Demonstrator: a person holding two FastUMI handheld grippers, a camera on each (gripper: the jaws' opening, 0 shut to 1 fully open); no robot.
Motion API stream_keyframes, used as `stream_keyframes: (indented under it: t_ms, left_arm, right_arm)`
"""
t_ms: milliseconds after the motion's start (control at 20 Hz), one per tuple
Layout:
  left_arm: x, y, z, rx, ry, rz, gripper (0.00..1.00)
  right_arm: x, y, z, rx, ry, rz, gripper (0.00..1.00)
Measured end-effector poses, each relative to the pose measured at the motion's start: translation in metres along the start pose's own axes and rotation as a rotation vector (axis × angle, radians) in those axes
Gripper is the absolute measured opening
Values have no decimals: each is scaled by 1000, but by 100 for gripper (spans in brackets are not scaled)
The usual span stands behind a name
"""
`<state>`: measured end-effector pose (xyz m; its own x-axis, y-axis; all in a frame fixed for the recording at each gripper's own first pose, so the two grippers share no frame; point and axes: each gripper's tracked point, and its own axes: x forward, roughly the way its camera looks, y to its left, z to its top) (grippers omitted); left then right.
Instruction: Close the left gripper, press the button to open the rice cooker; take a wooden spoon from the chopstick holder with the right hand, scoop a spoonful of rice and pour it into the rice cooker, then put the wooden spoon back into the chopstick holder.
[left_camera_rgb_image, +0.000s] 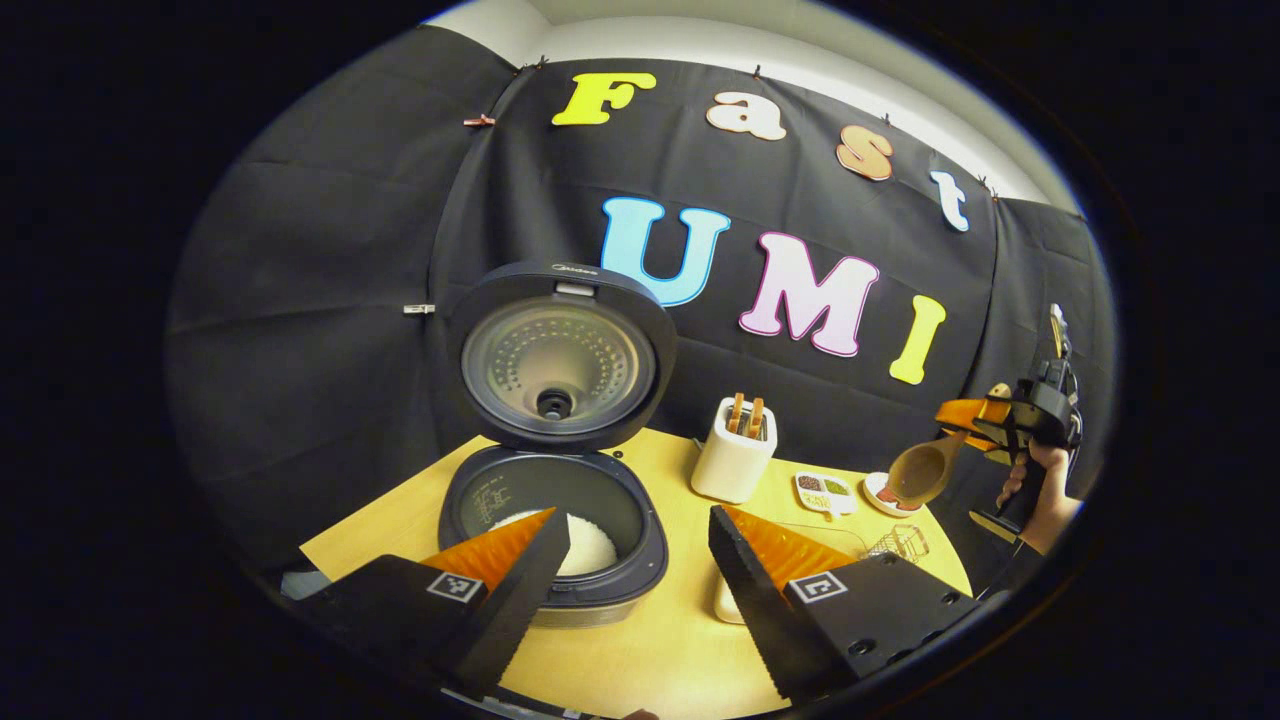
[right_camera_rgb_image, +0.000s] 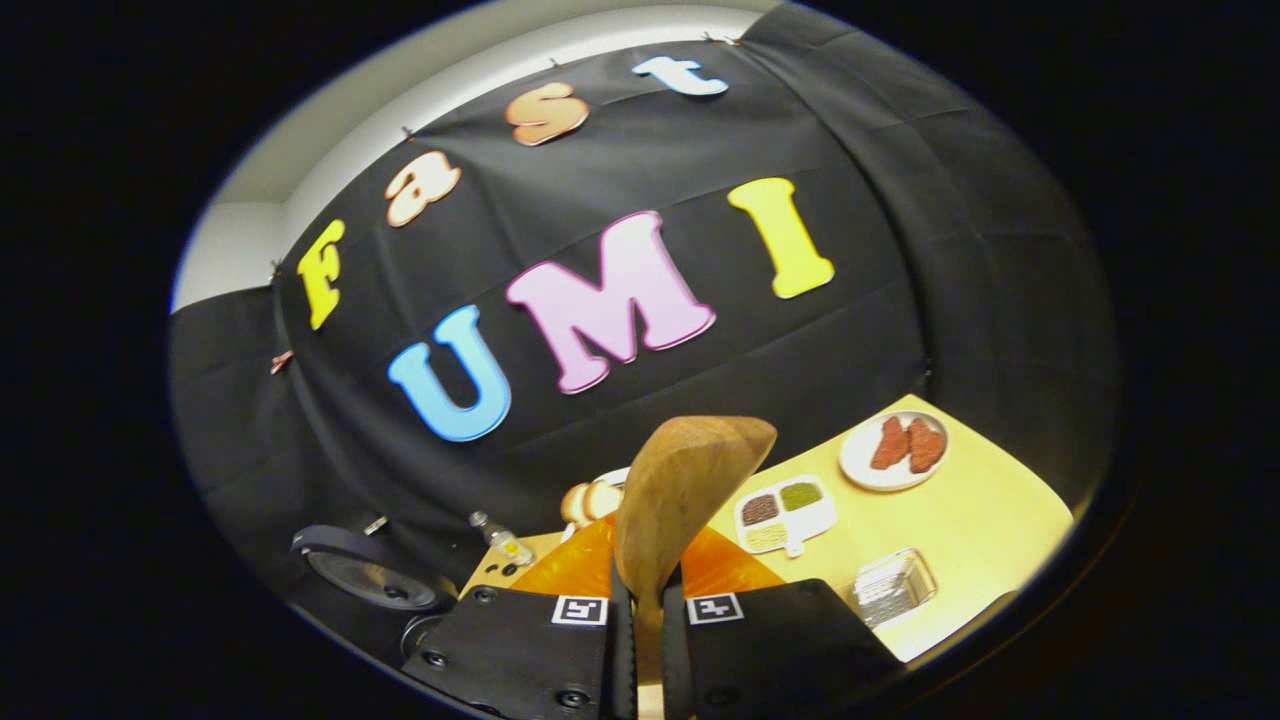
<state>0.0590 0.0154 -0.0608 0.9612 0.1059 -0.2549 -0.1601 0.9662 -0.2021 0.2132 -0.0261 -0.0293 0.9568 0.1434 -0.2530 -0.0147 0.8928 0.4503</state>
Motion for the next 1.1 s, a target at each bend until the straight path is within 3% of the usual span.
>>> stream_keyframes:
  t_ms: [250, 500, 600, 850, 1100]
  left_arm:
    - [7, -21, 1, 19, 13, 28, 95]
    - [13, -34, 0, 34, 32, 85, 95]
    - [15, -47, 2, 39, 27, 73, 95]
    - [20, -61, 15, 85, -1, 97, 95]
    - [27, -62, 19, 20, 2, 128, 95]
  right_arm:
    - [13, -81, 9, 11, -1, -103, 14]
    - [29, -137, -7, -14, 38, -162, 14]
    - [38, -156, -16, -15, 55, -181, 14]
    - [54, -195, -41, -8, 99, -224, 14]
    - [63, -213, -80, -17, 178, -237, 14]
